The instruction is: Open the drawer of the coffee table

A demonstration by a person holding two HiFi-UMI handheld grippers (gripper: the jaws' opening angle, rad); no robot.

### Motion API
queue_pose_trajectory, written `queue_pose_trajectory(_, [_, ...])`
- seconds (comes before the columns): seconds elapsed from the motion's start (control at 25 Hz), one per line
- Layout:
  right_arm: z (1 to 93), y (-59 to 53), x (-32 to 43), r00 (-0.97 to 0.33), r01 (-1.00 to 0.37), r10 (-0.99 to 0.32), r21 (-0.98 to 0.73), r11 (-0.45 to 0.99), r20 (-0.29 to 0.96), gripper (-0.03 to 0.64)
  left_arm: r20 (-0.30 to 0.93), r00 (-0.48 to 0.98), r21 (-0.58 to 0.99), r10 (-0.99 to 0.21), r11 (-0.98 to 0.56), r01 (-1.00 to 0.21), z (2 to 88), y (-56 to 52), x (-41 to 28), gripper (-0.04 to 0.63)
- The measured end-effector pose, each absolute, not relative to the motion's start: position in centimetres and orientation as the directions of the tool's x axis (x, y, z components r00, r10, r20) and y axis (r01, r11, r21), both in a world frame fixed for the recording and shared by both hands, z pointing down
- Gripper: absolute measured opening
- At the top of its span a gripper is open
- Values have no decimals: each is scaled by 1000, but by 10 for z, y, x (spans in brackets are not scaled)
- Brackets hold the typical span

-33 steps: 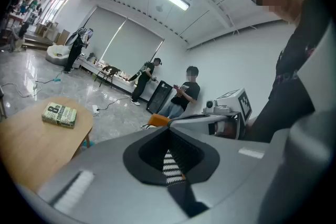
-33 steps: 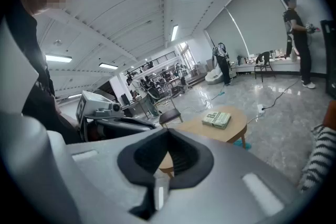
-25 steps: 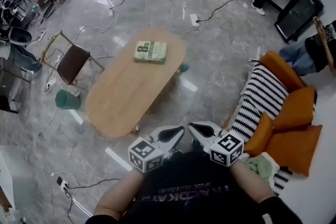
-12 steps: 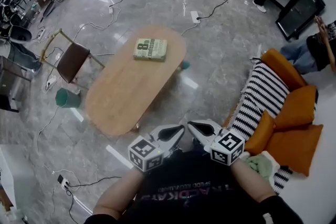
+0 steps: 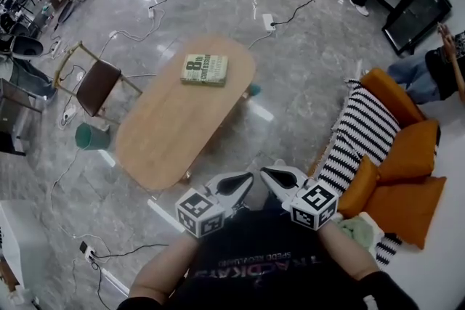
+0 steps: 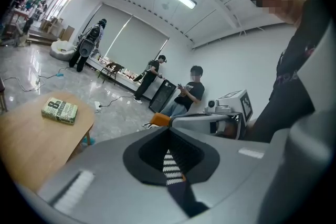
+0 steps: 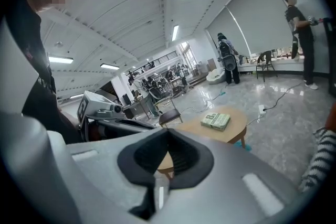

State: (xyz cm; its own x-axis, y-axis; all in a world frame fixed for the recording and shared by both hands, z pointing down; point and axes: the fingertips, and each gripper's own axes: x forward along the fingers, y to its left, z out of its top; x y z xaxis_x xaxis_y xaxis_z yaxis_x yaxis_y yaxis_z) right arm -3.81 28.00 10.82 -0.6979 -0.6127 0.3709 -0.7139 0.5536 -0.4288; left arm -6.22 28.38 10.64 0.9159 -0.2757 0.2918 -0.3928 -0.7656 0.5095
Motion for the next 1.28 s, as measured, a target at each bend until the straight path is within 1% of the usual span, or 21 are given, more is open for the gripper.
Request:
queue_pose_trajectory(0.36, [107, 224, 24, -727, -686, -579, -431, 586, 370, 0, 301, 900, 509, -316, -745, -431, 107, 232, 2, 2])
queue_pose_trajectory(0.84, [102, 149, 96, -815, -579, -476, -440, 686, 329, 0, 324, 835, 475, -445, -687, -550, 108, 168, 73, 2])
queue_pose_trajectory(1.08, [109, 135, 116, -852, -522, -413, -458, 720, 321, 0, 349, 793, 463, -500, -643, -609, 113, 158, 90, 2])
queue_pose_trajectory(1.28, [118, 133, 116, -862, -506, -388, -485, 713, 328, 0, 373, 769, 461, -520, -615, -640, 115, 159, 83, 2])
